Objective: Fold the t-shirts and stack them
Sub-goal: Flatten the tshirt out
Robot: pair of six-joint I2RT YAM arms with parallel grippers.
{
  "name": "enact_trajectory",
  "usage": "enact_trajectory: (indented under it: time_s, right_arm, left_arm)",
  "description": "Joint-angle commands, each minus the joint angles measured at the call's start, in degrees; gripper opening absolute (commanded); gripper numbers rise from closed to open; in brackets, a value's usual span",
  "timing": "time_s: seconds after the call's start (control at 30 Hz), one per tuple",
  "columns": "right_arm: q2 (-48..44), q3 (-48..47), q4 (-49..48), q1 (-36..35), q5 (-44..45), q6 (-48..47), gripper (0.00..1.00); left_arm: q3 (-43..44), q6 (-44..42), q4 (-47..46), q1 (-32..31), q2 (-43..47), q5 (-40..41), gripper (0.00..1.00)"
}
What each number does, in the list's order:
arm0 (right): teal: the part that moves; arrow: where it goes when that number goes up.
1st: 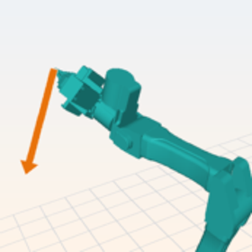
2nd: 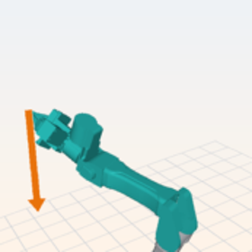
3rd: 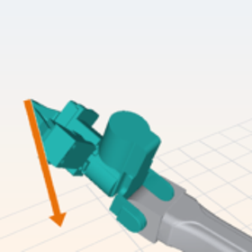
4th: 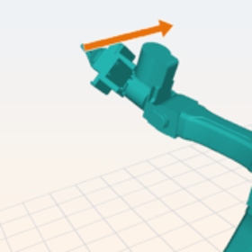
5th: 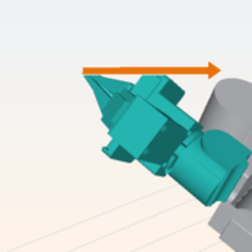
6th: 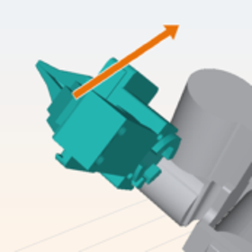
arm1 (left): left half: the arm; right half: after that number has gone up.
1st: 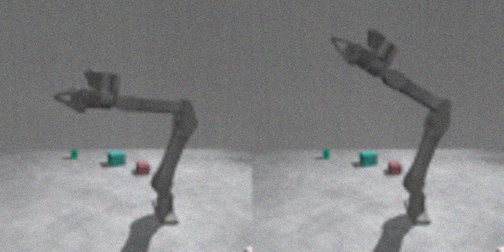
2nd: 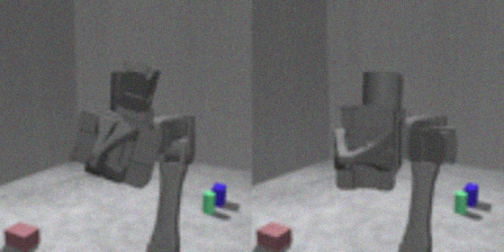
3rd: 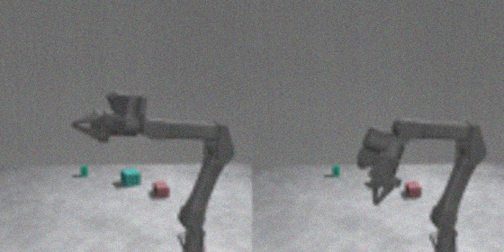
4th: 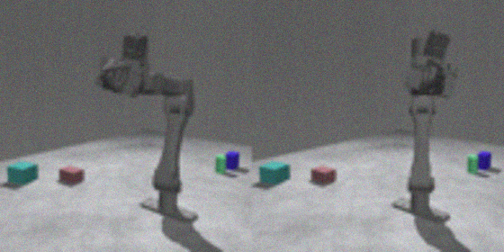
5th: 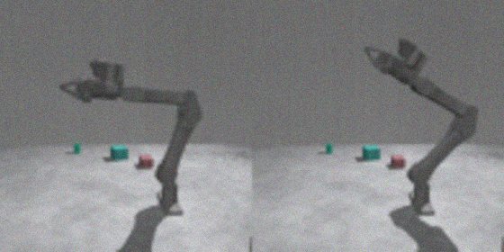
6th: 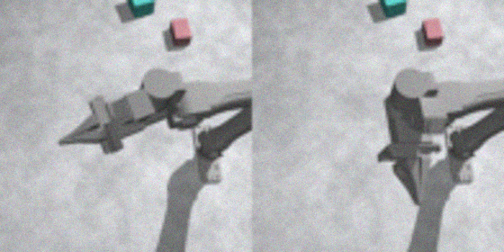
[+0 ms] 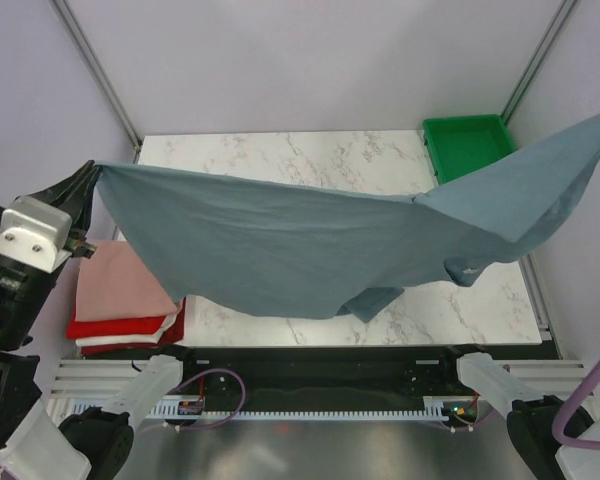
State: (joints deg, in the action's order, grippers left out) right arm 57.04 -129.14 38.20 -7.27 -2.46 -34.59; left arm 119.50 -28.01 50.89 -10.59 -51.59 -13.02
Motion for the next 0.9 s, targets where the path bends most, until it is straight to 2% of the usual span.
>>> enact_trajectory:
  time_s: [0.0,0.3,0.47,0.57,0.6,0.73,0.87]
  right_arm:
    - [-1.2,-3.0,-1.9,0.2,3.2,-1.5,0.00]
    - [1.0,-10.2,-8.7,0.1,6.2,-4.6,0.00]
    - [5.9,-8.8,-13.9,-0.9,7.2,-9.4,0.00]
    - [7.5,-2.1,-17.4,-3.0,8.8,-12.5,0.00]
    - [7.9,0.3,-18.2,-3.3,9.0,-13.3,0.00]
    - [8.3,16.3,-23.5,-3.4,5.4,-14.7,0.00]
    - [11.3,26.7,-28.1,-3.4,3.6,-14.8,0.00]
  left_arm:
    - [3.3,0.4,-2.4,1.3,1.5,-1.7,0.02]
    - [10.4,1.7,-4.0,3.9,1.1,-3.4,0.02]
    - [8.4,-1.6,-4.8,4.0,-1.6,-1.0,0.02]
    - [2.7,-4.7,-6.5,3.9,-3.4,0.0,0.02]
    - [-2.0,-5.4,-8.5,4.0,-3.6,0.1,0.02]
    - [-14.8,-9.6,-15.0,3.9,-4.8,-0.4,0.02]
    - [-25.3,-11.8,-21.2,3.9,-8.8,-1.3,0.02]
